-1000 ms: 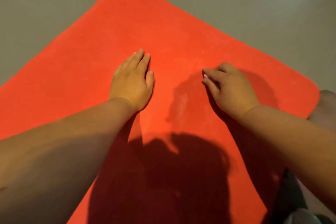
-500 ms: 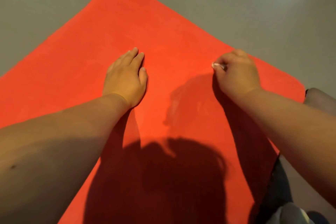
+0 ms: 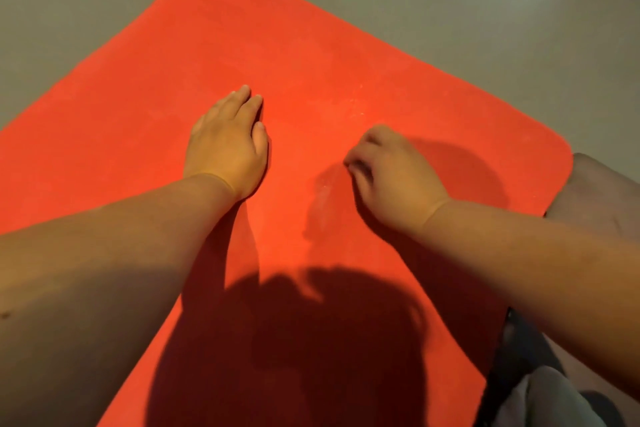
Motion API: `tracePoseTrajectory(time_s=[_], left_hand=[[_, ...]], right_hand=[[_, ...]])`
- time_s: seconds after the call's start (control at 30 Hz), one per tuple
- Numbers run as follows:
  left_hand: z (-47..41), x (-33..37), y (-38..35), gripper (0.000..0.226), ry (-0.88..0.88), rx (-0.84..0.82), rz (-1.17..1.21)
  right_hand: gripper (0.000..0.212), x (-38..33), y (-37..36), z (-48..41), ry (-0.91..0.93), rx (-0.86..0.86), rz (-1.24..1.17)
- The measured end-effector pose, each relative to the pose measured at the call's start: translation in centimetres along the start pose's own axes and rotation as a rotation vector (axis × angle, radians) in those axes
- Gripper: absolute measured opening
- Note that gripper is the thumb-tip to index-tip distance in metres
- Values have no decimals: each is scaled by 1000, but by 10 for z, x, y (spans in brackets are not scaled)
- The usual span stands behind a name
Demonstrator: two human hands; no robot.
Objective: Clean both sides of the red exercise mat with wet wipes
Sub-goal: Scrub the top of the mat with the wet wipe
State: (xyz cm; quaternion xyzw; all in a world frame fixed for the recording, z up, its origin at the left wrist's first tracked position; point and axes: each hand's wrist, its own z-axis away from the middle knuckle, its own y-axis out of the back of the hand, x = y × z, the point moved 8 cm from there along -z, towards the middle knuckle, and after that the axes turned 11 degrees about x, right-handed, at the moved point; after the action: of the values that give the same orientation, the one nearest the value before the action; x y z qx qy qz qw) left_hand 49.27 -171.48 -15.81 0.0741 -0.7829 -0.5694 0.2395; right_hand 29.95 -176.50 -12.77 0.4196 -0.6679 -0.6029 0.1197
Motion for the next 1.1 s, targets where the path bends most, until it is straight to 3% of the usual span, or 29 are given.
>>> tracePoseTrajectory(time_s=[0.1, 0.17, 0.23, 0.33, 0.4, 0.47, 0.57, 0.63, 0.7, 0.8, 0.87, 1.1], left_hand=[[-1, -1, 1, 47, 7, 4, 0], [-1, 0, 2, 47, 6, 11, 0], [-1, 0, 2, 47, 5, 16, -4], [0, 1, 1, 47, -8, 7, -8], [-1, 1, 1, 46, -11, 7, -8], [0, 0, 2, 46, -12, 7, -9], [0, -1, 1, 47, -25, 6, -17], [0, 0, 1, 47, -32, -1, -16], [0, -1, 0, 47, -30, -7, -19], [1, -1, -1, 48, -37, -9, -33], [1, 0, -1, 50, -30, -4, -30], [0, 3, 3, 57, -41, 5, -38]], right_hand=[[17, -25, -2, 25, 182, -118, -82], [16, -1, 3, 10, 159, -80, -53], [19, 48, 15, -19, 2, 69, 65], [19, 127, 30, -43, -432, 154, 159], [19, 112, 20, -40, -518, 186, 125], [17, 52, 0, -31, -366, 171, -3], [12, -40, -25, -4, 74, -85, -154], [11, -29, -18, -13, 197, -106, -127], [13, 25, -5, -40, 39, 40, -37], [20, 115, 20, -65, -493, 225, 53], [24, 126, 17, -72, -693, 287, 46], [18, 41, -20, -118, -348, 145, -139]])
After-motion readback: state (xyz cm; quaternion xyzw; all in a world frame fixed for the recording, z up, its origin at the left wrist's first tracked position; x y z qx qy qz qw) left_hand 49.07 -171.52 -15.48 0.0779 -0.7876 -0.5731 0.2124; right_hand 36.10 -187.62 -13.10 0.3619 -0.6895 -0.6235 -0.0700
